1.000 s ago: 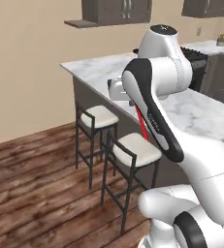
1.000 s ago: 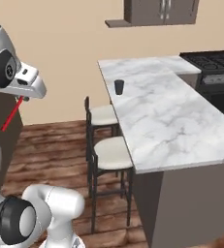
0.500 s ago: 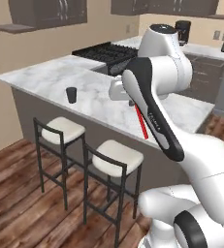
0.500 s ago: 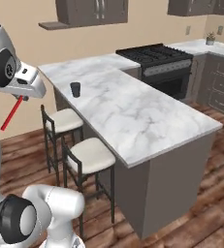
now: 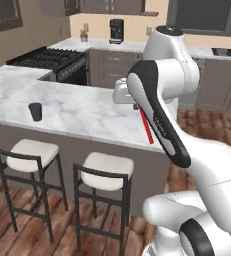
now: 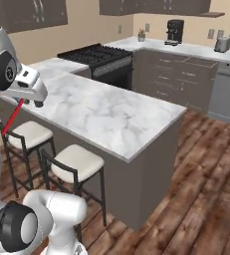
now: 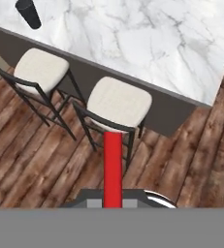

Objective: Take a straw from the drawer in front and place it inside the glass cup on the dining counter.

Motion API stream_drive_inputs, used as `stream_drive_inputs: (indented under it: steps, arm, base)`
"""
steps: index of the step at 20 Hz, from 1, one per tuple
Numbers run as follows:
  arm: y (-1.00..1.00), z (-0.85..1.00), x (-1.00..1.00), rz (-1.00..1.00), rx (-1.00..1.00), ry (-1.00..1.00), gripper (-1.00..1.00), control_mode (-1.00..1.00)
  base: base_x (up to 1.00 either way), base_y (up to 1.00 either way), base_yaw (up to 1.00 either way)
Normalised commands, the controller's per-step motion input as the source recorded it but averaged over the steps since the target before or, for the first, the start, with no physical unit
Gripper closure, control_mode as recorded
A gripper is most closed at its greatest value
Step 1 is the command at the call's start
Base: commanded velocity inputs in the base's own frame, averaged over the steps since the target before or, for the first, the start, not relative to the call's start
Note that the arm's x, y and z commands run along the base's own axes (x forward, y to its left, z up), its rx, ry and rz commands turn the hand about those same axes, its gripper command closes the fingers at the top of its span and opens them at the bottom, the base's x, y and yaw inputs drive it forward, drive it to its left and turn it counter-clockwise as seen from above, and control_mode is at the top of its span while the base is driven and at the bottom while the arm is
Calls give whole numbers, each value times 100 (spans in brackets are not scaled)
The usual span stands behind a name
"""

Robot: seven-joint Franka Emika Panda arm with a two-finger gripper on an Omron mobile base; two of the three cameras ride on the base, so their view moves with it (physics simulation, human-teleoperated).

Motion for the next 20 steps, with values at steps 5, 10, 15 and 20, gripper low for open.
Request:
stream_drive_inputs:
  steps: [5, 10, 15, 20]
  arm:
    - [0, 0, 0, 0, 0, 0, 100, 100]
    - [0, 0, 0, 0, 0, 0, 100, 100]
    - [0, 0, 0, 0, 0, 0, 100, 100]
    - [0, 0, 0, 0, 0, 0, 100, 100]
  base:
    - [-3, 84, -51]
    - [-19, 87, -46]
    - [-22, 88, -44]
    - [-24, 91, -43]
